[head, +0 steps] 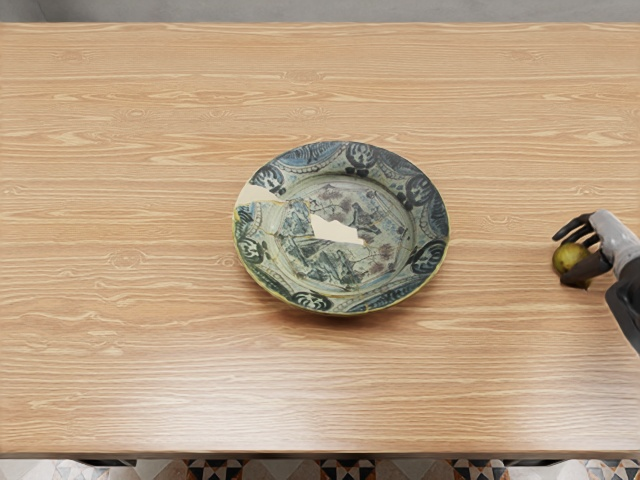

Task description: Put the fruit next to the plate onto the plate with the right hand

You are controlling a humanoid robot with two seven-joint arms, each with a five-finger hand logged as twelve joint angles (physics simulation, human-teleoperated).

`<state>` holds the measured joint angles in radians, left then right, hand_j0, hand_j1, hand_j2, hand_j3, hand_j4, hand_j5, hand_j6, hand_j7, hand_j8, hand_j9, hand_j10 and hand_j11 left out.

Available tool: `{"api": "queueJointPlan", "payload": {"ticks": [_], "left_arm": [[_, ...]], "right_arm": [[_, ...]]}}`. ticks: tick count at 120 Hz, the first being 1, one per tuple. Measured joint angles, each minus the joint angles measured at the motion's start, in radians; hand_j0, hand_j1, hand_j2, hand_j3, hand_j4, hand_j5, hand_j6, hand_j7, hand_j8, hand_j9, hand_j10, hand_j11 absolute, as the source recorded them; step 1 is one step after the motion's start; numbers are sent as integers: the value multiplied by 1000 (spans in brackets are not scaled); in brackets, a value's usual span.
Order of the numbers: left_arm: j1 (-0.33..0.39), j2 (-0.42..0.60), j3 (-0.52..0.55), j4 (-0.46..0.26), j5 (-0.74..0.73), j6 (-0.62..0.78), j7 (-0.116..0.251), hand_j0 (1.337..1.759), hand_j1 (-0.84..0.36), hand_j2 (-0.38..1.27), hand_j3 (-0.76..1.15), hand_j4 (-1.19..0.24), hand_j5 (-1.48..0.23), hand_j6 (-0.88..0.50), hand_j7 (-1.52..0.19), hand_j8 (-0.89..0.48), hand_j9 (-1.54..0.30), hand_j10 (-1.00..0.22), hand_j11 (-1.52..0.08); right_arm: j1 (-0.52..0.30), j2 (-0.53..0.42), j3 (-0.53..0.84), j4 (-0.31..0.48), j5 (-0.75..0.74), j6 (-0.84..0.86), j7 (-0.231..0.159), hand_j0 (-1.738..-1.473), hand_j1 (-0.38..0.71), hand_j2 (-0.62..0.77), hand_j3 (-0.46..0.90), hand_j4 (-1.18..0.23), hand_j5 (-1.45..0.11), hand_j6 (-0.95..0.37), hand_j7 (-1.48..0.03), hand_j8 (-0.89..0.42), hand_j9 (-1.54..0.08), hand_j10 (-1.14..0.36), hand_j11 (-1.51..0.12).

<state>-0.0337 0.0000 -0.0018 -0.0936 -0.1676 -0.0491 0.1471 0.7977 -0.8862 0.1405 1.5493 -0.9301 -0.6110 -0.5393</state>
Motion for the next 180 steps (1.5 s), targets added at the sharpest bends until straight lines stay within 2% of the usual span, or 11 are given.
{"api": "queueJointPlan", "payload": {"ticks": [24, 111, 142, 169, 180], "left_arm": [[0, 0, 0, 0, 0, 0, 0, 1658, 325, 4, 0, -21, -27, -21, -27, -21, -27, -21, -26], [0, 0, 0, 0, 0, 0, 0, 1658, 325, 4, 0, -21, -27, -21, -27, -21, -26, -21, -26], [0, 0, 0, 0, -1, 0, 0, 1658, 325, 4, 0, -21, -27, -21, -27, -21, -26, -21, -26], [0, 0, 0, 0, 0, 0, 0, 1658, 325, 4, 0, -21, -26, -21, -26, -21, -26, -21, -26], [0, 0, 0, 0, 0, 0, 0, 1658, 325, 4, 0, -21, -26, -21, -26, -21, -26, -21, -26]], "right_arm": [[10, -13, 37, -1, 38, 50, 0, -1655, 223, 176, 1, -639, -840, -502, -833, -425, -851, -584, -857], [85, -78, 316, -1, 286, 653, -14, -1657, 254, 224, 0, -631, -842, -485, -829, -409, -837, -567, -839], [173, -79, 344, -1, 389, 803, -17, -1658, 276, 287, 1, -629, -842, -493, -828, -409, -832, -558, -834], [254, -71, 346, -1, 454, 904, -25, -1658, 317, 407, 0, -629, -840, -498, -828, -405, -833, -546, -833], [276, -57, 346, -1, 460, 942, -25, -1658, 303, 381, 0, -631, -838, -507, -828, -413, -833, -547, -837]]}}
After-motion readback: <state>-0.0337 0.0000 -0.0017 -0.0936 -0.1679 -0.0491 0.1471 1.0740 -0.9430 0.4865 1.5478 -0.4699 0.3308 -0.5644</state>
